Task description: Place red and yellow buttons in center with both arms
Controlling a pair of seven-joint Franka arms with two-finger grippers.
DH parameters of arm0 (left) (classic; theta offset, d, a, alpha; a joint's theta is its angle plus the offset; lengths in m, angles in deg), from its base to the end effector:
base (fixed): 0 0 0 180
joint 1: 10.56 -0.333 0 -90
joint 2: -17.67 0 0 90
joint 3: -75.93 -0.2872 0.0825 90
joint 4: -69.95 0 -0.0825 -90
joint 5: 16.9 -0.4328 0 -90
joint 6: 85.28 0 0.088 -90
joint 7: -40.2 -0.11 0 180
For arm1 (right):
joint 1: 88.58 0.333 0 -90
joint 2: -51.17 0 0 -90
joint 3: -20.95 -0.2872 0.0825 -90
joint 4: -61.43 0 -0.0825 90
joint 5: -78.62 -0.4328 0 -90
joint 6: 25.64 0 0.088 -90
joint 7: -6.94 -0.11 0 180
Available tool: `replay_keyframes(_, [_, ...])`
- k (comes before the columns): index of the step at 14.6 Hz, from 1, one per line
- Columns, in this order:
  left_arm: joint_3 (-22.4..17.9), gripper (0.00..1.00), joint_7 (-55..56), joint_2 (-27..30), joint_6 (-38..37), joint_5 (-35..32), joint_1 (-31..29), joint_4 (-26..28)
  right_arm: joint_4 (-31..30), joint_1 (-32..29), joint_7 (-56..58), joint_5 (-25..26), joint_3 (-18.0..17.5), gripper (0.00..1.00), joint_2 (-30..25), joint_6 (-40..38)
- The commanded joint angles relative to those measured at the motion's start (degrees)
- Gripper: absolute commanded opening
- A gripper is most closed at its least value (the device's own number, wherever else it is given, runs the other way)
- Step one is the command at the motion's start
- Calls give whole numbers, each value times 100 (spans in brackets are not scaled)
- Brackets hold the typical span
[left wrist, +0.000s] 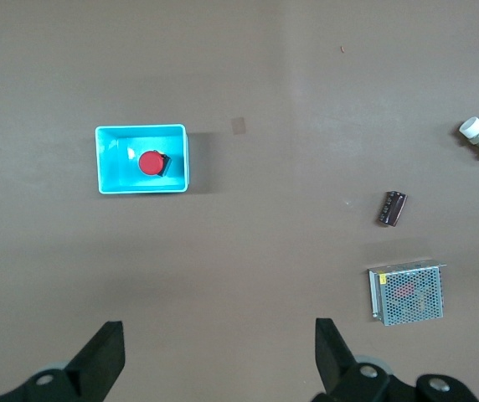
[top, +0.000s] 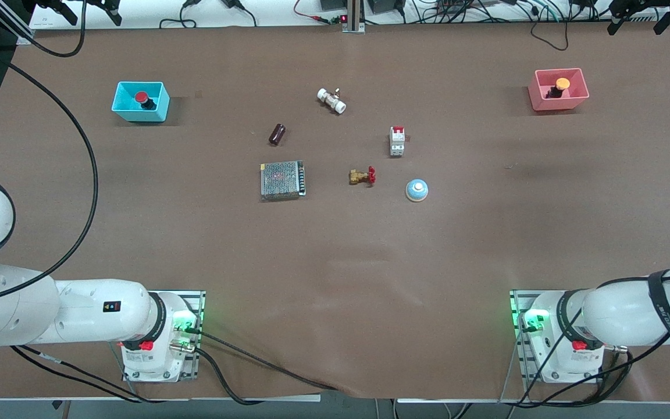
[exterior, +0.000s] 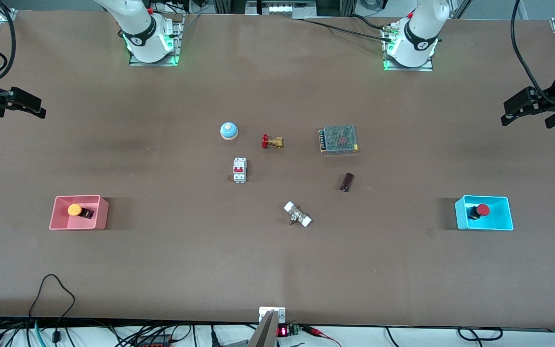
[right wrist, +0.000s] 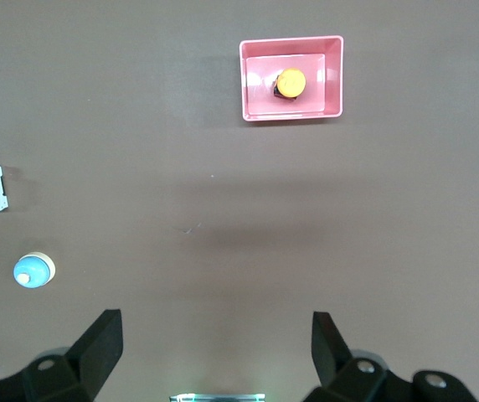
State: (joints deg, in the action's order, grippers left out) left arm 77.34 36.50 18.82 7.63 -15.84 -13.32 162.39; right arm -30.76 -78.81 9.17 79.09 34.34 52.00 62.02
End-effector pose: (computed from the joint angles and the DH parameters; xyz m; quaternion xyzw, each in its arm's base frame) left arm 0.6022 0.0121 0.5871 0.9997 -0.0202 0.0145 0.0084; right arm 0.5992 -0.0381 0.5611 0.9988 -0.0122 -0.0468 0.0034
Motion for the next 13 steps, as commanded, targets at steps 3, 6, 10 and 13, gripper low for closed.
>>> replay_keyframes(3, [17, 100, 19, -10, -80, 0, -5, -68, -149, -36, -74, 85, -37, 100, -171, -56])
replay_keyframes(6, [17, 100, 19, -10, -88, 0, -5, -68, -106, -89, -39, 59, -29, 100, 144, 258])
replay_keyframes(10, [17, 100, 10, -19, -97, -9, -14, -121, -97, -194, 206, 41, -20, 100, 1189, 1470])
replay_keyframes(13, [8, 100, 63, -45, -97, -62, -14, -129, -88, -527, 489, -160, -20, 100, 2102, 2489])
